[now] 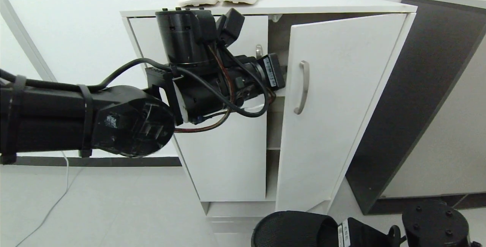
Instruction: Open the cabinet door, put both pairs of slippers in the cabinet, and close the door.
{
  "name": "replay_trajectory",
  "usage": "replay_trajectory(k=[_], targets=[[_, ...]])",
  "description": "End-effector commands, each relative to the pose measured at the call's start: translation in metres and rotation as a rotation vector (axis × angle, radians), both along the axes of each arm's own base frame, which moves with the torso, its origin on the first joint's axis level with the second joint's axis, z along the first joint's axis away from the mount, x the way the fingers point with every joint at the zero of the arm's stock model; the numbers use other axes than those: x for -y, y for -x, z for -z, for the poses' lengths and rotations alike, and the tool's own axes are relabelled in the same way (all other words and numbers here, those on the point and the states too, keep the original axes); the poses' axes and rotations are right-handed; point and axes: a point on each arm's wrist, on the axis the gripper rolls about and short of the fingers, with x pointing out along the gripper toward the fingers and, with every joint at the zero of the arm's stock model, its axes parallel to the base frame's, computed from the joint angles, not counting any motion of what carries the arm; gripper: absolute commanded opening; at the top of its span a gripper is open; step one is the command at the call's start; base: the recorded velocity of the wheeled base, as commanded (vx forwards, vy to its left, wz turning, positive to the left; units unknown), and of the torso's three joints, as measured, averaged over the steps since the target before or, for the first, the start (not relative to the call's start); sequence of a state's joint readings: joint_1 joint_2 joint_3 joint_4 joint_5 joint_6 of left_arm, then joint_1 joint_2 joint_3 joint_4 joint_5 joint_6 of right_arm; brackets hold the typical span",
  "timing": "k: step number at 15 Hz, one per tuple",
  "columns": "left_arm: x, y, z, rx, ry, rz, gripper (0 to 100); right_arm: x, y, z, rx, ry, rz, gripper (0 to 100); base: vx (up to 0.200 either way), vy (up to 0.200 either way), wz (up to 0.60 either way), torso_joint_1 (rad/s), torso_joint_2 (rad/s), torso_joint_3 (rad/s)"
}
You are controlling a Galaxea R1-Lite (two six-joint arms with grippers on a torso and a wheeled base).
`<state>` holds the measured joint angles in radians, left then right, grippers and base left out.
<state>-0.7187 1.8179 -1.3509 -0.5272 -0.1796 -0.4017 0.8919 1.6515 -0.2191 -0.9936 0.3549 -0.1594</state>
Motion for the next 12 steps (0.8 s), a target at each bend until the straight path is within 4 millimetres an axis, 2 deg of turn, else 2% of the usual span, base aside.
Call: replay_trajectory(k=[1, 3, 4, 6, 9, 11, 12], targets=[[0.031, 0.024, 0.004, 0.004, 0.0, 0.106, 0, 0.002, 0.003, 0.001, 0.001, -0.004, -0.014, 0, -0.2, 0.0, 0.0, -0.002, 0.0, -0.002], [0.049, 0.036, 0.007, 0.026, 0.022, 0.165, 0, 0.002, 0.005, 0.002, -0.002, 0.0, -0.019, 0, -0.2, 0.0, 0.0, -0.002, 0.01, 0.002], [0.054, 0.036, 0.01, 0.041, 0.041, 0.172, 0, 0.003, 0.005, 0.003, -0.003, 0.001, -0.019, 0, -0.2, 0.0, 0.0, 0.002, 0.0, 0.007], [0.054, 0.033, 0.011, 0.058, 0.061, 0.157, 0, 0.002, 0.005, 0.003, -0.004, 0.002, -0.019, 0, 0.0, 0.0, 0.0, 0.0, 0.0, 0.0], [0.026, 0.018, 0.005, 0.067, 0.069, 0.079, 0, 0.001, 0.005, 0.004, -0.005, 0.003, -0.02, 0, 0.0, 0.0, 0.0, 0.0, 0.0, 0.0], [0.009, 0.016, -0.001, 0.075, 0.074, 0.042, 0, 0.001, 0.004, 0.003, -0.006, 0.001, -0.019, 0, 0.0, 0.0, 0.0, 0.0, 0.0, 0.0], [-0.009, 0.02, -0.007, 0.083, 0.077, 0.013, 0, 0.001, 0.004, 0.003, -0.006, 0.001, -0.014, 0, 0.0, 0.0, 0.0, 0.0, 0.0, 0.0]])
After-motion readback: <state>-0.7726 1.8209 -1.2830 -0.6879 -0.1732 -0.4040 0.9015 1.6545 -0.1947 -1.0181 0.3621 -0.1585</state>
